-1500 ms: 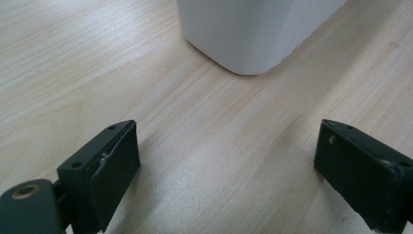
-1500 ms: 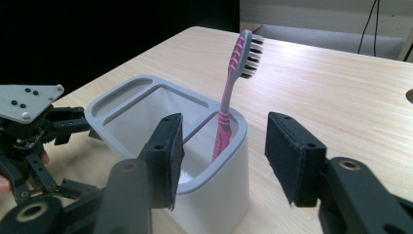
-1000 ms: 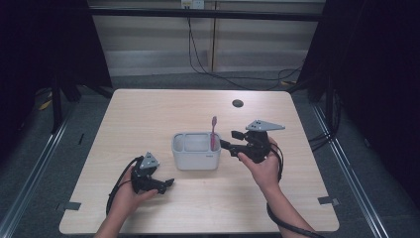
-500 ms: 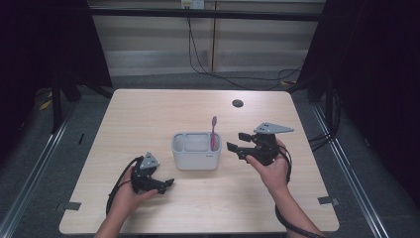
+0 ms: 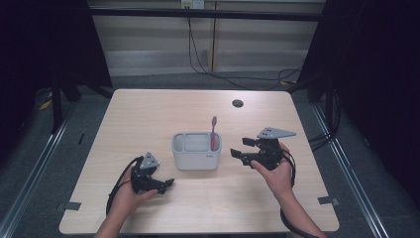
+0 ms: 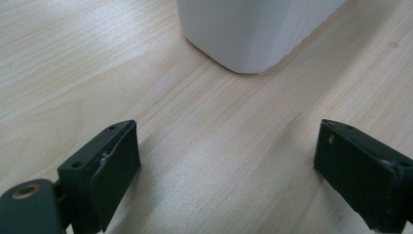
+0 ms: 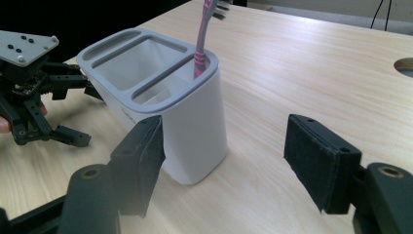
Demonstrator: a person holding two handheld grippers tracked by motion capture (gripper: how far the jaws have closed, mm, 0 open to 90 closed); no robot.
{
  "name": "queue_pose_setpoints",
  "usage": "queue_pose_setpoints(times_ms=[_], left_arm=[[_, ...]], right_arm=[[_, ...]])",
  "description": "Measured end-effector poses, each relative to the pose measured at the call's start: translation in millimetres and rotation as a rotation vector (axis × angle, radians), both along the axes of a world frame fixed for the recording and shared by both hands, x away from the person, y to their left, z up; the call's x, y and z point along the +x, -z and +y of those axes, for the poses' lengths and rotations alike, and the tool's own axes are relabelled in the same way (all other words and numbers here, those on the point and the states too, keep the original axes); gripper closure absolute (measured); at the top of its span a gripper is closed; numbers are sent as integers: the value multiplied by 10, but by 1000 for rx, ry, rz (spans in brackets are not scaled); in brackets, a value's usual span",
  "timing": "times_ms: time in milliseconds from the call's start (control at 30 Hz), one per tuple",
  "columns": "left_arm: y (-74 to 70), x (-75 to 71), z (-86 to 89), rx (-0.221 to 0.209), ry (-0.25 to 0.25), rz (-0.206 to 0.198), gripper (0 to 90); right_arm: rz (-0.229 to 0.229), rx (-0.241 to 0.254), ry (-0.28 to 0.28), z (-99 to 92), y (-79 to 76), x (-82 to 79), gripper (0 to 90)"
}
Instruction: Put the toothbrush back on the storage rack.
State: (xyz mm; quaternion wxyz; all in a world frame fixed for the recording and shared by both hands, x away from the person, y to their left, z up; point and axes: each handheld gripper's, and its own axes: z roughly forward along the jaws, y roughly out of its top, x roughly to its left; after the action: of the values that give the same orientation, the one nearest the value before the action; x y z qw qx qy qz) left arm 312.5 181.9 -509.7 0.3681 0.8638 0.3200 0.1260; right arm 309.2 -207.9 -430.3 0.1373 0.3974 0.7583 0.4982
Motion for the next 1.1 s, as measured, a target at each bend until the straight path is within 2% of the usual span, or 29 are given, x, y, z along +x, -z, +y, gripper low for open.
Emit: queue_pose_setpoints(times_ms=[467,1100], left_arm=[[-1,0,1,2,1,0,90],[-1,1,1,2,2,0,90]], right_arm=[[19,-20,-13,-101,102,-34,257],[43,-56,-1,-321,260,-105,245]])
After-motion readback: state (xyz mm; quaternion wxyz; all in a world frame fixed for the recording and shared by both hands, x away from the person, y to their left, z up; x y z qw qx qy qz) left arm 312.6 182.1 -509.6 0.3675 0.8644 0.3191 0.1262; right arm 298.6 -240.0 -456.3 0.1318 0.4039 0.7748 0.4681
